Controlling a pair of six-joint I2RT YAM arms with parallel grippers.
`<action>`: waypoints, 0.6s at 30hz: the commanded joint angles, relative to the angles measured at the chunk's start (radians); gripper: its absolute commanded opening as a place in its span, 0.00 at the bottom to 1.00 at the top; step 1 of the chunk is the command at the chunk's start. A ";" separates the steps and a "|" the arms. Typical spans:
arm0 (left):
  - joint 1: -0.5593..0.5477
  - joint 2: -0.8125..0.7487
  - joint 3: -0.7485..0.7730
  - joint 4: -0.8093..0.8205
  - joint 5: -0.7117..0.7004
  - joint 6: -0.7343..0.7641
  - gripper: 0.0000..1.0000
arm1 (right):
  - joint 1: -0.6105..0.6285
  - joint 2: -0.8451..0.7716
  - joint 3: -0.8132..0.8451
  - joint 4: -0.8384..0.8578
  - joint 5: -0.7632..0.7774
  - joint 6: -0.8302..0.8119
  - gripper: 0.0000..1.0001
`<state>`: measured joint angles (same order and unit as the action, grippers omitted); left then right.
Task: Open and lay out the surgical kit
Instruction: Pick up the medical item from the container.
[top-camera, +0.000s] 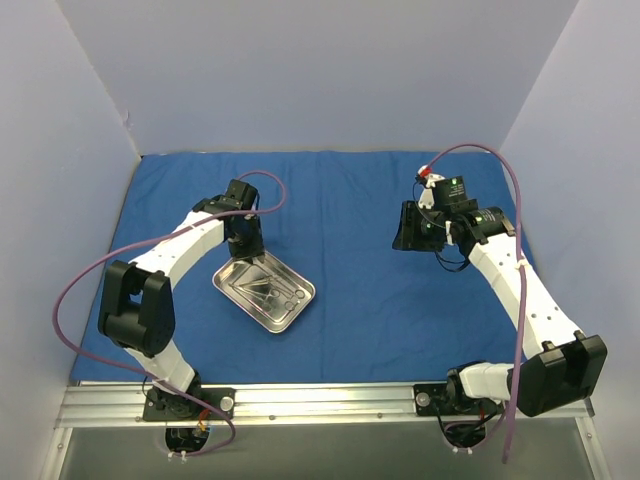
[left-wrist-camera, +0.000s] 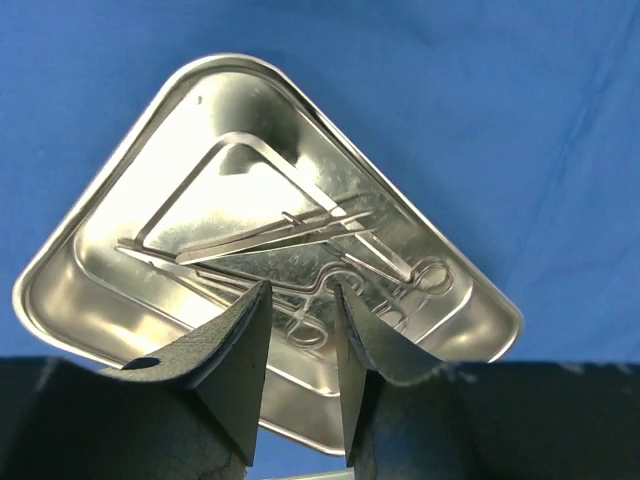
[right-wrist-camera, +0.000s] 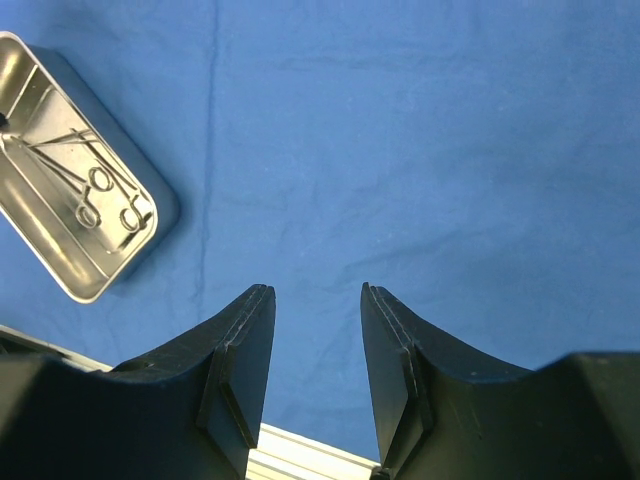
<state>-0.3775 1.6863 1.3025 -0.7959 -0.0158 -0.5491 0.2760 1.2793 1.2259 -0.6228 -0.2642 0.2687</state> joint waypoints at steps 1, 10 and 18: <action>0.003 -0.004 -0.013 0.022 0.074 0.161 0.40 | 0.003 -0.005 0.008 0.020 -0.017 0.012 0.40; -0.004 0.070 0.001 0.052 0.086 0.369 0.37 | 0.003 -0.012 -0.008 0.044 -0.035 0.021 0.40; -0.004 0.073 0.003 0.053 0.158 0.517 0.39 | 0.002 -0.020 -0.014 0.046 -0.032 0.021 0.40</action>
<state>-0.3779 1.7874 1.2926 -0.7883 0.0895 -0.1291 0.2760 1.2793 1.2190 -0.5861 -0.2859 0.2863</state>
